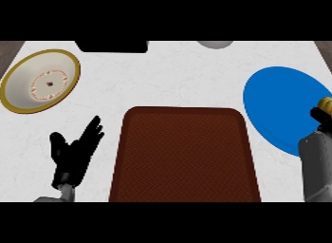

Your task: Pick the squash from the tray and place it in the plate

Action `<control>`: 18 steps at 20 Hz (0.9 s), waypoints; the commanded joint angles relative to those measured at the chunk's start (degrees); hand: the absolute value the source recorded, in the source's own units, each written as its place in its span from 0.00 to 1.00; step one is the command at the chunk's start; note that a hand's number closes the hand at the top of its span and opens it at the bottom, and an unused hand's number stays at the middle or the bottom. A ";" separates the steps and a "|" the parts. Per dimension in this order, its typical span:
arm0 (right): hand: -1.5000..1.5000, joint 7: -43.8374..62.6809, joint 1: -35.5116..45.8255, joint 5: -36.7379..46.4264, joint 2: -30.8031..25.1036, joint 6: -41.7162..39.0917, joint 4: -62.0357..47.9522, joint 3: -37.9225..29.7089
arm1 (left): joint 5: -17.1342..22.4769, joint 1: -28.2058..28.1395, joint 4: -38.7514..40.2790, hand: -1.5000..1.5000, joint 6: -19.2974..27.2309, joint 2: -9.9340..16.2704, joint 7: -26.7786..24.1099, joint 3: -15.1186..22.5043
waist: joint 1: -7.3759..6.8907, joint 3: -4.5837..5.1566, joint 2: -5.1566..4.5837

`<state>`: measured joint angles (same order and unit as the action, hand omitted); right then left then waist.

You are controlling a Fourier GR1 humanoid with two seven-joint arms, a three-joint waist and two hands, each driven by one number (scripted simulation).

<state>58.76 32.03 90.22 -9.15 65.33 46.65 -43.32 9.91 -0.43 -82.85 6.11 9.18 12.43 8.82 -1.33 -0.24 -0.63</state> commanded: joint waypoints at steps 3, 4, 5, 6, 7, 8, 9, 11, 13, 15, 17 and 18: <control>0.00 -0.46 0.05 -2.01 1.55 19.33 1.39 -0.65 | 0.77 0.66 2.80 0.50 -1.84 1.30 -0.91 -1.72 | 0.29 0.12 0.03; 0.00 -0.15 -1.57 -3.63 2.66 19.80 3.36 -1.01 | 0.27 -1.15 0.79 0.50 -0.99 0.77 -0.83 -0.97 | 0.69 0.15 0.46; 0.00 0.27 -0.85 -1.15 5.54 19.97 6.15 -2.00 | -0.64 -2.07 -0.12 0.50 0.42 -0.31 -1.28 -0.20 | 0.61 0.20 0.58; 0.00 -0.27 -3.45 -1.80 7.35 20.03 8.79 -1.57 | -0.67 -4.00 -0.53 0.50 0.18 -0.56 -2.74 0.02 | 0.98 0.23 0.75; 0.00 0.09 -2.86 -2.13 8.85 20.08 10.60 -0.86 | 0.36 -0.69 -0.29 0.50 -0.82 0.53 -0.17 -1.03 | 1.16 0.22 0.73; 0.00 0.32 -4.19 -4.65 8.91 20.13 11.91 1.50 | -0.20 -2.67 -2.31 0.50 -0.46 0.32 1.54 0.46 | 0.83 0.15 0.81; 0.00 1.01 -4.18 -5.60 8.96 20.17 12.34 5.45 | 0.15 -2.40 -0.59 0.50 -1.13 0.42 -0.06 -0.35 | 1.07 0.24 0.97; 0.00 1.44 -7.55 -10.00 9.03 20.24 14.74 11.86 | -0.71 -0.67 2.47 0.50 0.25 -0.64 -1.23 -1.11 | 1.36 0.23 0.89; 0.00 4.16 -11.27 -10.32 9.07 20.29 17.39 17.40 | -0.28 -0.32 4.02 0.50 -1.22 -0.58 -2.54 -1.20 | 1.03 0.26 0.94; 0.00 4.31 -14.97 -12.75 9.10 20.33 19.50 23.59 | -0.29 -2.99 -3.05 0.50 -0.34 -0.44 1.51 0.19 | 0.82 0.20 1.01; 0.00 7.35 -18.94 -12.24 9.12 20.37 21.76 29.24 | -0.44 0.22 1.49 0.50 -0.30 -0.32 0.44 -1.62 | 1.31 0.29 0.98; 0.00 8.80 -18.62 -12.23 9.12 20.38 22.19 29.83 | 1.54 0.86 3.36 0.50 -3.04 1.30 -0.23 -3.50 | 1.03 0.27 0.82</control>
<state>62.90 17.57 79.07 -0.33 81.43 65.67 -21.42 9.77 -0.45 -81.33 5.47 8.99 12.51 7.41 -0.21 0.00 0.26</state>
